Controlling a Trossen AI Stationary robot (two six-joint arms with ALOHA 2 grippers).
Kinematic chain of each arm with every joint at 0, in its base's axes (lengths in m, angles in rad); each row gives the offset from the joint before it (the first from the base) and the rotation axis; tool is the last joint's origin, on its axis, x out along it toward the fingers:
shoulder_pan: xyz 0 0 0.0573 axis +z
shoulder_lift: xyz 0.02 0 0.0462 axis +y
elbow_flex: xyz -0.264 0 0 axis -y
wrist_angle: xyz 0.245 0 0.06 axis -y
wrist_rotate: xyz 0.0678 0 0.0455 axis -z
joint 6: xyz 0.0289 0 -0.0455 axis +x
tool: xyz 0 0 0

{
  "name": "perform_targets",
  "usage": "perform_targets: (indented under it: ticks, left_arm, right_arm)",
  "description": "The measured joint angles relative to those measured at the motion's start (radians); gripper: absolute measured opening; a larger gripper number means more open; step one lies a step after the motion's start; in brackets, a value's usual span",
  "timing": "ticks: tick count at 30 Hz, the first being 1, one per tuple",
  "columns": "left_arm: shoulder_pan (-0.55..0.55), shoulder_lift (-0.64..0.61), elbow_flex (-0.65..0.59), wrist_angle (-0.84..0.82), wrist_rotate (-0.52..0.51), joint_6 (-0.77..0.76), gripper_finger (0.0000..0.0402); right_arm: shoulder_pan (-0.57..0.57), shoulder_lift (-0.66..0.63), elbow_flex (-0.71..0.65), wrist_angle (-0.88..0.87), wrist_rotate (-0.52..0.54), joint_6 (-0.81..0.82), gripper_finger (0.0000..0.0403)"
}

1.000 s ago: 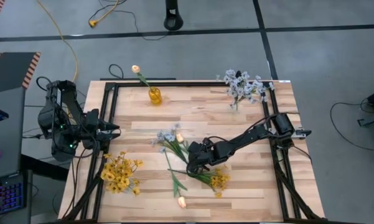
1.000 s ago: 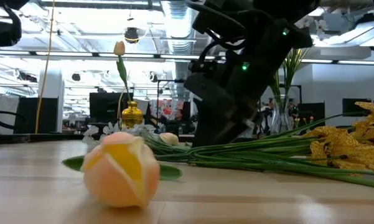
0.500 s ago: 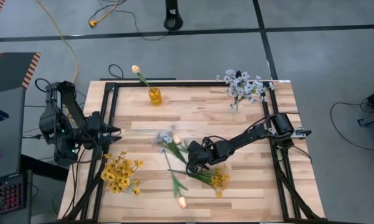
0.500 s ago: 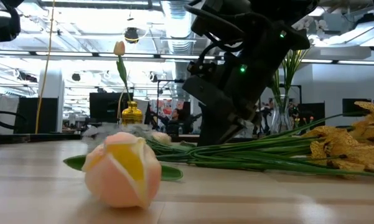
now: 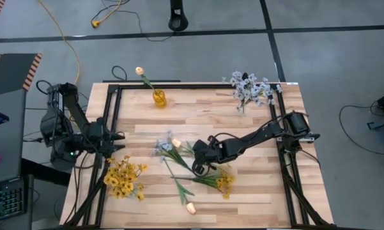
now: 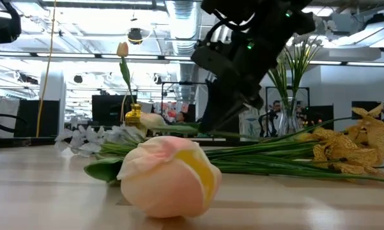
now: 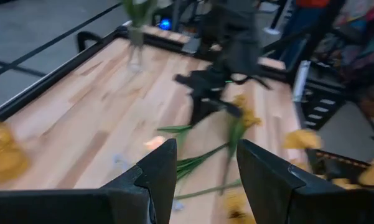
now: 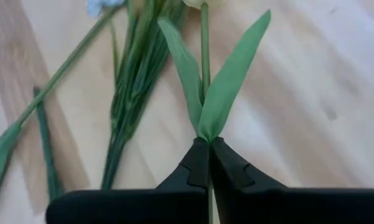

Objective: Sort flowers into vase by color
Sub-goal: Put the top pink tulip into the yellow vase

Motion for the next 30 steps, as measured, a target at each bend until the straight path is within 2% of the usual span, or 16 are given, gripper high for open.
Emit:
perform_targets:
  ticks: [6,15,19,27,30]
  left_arm:
    - [0.000,0.000,0.000,0.167,0.028,0.153,0.0153]
    - [0.000,0.000,0.000,0.176,-0.007,0.264,0.0153]
    - [0.000,-0.001,0.000,0.176,-0.044,0.288,0.0153]
    - [0.000,-0.001,0.000,0.176,-0.053,0.288,0.0153]
    - [0.000,-0.001,0.000,0.175,-0.069,0.297,0.0153]
  right_arm:
    - [-0.019,-0.050,0.001,0.000,0.034,-0.061,0.0023]
    - [-0.026,-0.142,0.001,0.085,0.125,-0.186,0.0023]
    - [-0.038,-0.176,0.002,0.216,0.161,-0.308,0.0025]
    - [-0.113,-0.181,0.002,0.563,0.154,-0.615,0.0024]
    - [-0.160,-0.181,0.002,0.702,0.093,-0.709,0.0023]
